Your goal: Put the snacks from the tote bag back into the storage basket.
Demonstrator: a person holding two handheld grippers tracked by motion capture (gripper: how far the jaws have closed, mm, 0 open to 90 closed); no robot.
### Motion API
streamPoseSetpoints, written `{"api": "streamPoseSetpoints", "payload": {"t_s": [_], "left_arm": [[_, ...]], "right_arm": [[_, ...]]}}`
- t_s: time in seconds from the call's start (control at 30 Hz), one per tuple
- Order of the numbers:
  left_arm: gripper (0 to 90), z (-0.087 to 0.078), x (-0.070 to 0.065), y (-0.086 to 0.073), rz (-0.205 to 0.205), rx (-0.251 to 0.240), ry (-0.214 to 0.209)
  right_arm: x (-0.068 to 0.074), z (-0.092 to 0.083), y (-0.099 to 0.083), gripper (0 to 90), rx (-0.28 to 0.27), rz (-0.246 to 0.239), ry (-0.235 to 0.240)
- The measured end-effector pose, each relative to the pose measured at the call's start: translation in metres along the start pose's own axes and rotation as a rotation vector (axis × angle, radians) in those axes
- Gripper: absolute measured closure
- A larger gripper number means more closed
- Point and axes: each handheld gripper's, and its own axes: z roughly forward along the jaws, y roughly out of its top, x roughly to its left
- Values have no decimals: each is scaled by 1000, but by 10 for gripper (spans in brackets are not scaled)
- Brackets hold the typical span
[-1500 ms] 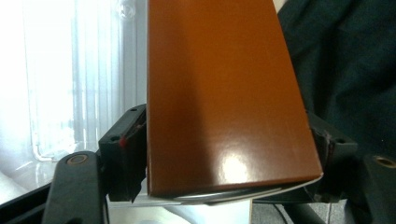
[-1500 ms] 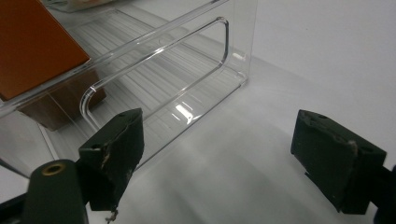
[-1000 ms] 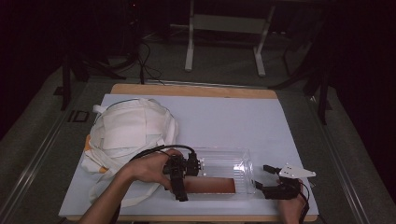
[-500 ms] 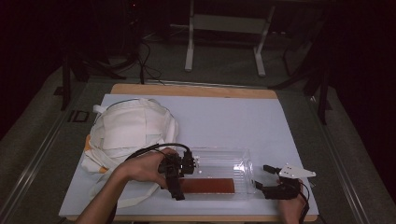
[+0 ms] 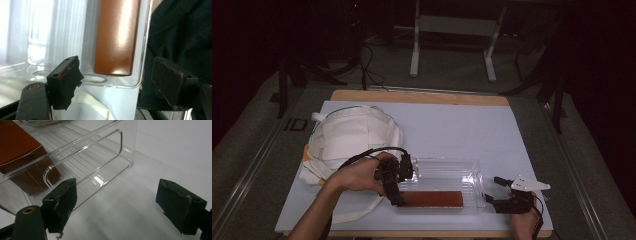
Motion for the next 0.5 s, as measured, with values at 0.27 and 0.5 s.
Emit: {"api": "streamPoseSetpoints", "payload": {"t_s": [0.27, 0.5], "left_arm": [[230, -9, 6, -15, -58, -50, 56], [230, -14, 7, -27, -81, -82, 111]], "right_arm": [[0, 0, 0, 171, -1, -1, -1], [0, 0, 0, 171, -2, -1, -2]]}}
